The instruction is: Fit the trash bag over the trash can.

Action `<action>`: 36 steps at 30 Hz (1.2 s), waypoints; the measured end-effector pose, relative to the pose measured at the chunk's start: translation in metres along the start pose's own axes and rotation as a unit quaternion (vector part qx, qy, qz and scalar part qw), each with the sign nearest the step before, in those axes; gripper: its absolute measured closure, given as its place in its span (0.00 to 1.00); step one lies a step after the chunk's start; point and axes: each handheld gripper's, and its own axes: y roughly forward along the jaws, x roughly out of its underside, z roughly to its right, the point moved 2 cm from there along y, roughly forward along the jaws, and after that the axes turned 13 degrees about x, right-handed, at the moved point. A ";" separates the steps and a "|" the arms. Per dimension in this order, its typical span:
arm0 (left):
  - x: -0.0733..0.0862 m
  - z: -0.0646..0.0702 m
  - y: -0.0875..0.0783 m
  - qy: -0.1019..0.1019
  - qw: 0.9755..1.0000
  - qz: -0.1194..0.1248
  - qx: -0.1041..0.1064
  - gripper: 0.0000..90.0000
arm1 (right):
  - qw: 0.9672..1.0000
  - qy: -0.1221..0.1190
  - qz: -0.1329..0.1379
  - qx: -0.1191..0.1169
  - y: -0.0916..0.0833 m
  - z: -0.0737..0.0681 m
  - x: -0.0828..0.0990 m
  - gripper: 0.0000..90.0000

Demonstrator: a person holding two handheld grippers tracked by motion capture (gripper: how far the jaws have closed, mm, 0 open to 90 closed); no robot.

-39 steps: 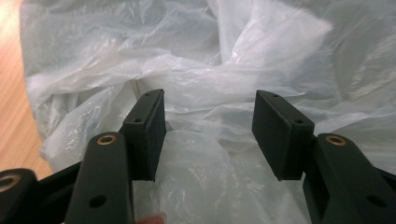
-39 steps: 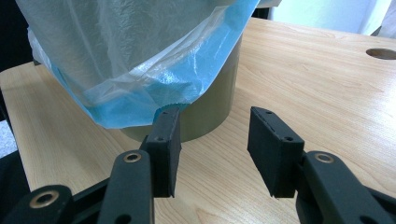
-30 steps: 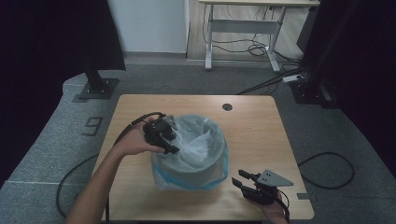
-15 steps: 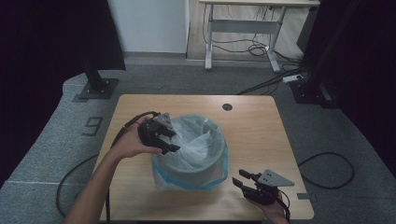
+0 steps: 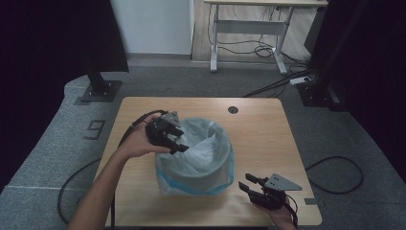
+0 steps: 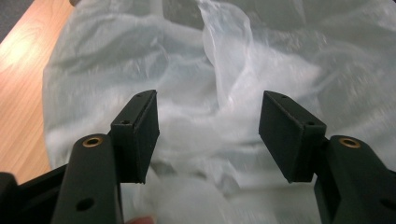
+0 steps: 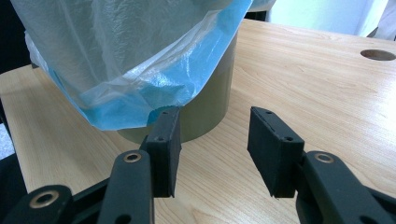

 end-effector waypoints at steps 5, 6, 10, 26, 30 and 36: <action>-0.011 -0.014 0.015 -0.011 1.000 -0.025 0.007 0.41 | 1.000 0.001 0.002 0.001 -0.001 0.001 0.000 0.59; -0.012 -0.016 0.017 -0.014 0.999 -0.027 0.008 0.41 | 1.000 0.001 0.002 0.002 -0.002 0.002 -0.001 0.59; -0.017 -0.027 0.026 -0.024 0.999 -0.033 0.006 0.39 | 1.000 0.005 0.004 0.005 -0.003 0.006 0.000 0.59; -0.021 -0.034 0.032 -0.035 0.998 -0.042 -0.014 0.35 | 1.000 0.004 0.010 0.008 -0.007 0.008 -0.002 0.59; -0.021 -0.021 0.024 -0.015 0.999 -0.031 -0.006 0.36 | 1.000 0.004 0.012 0.008 -0.008 0.008 -0.003 0.59; -0.018 0.006 0.001 0.013 1.000 0.000 -0.014 0.36 | 1.000 0.003 0.011 0.006 -0.008 0.007 -0.004 0.59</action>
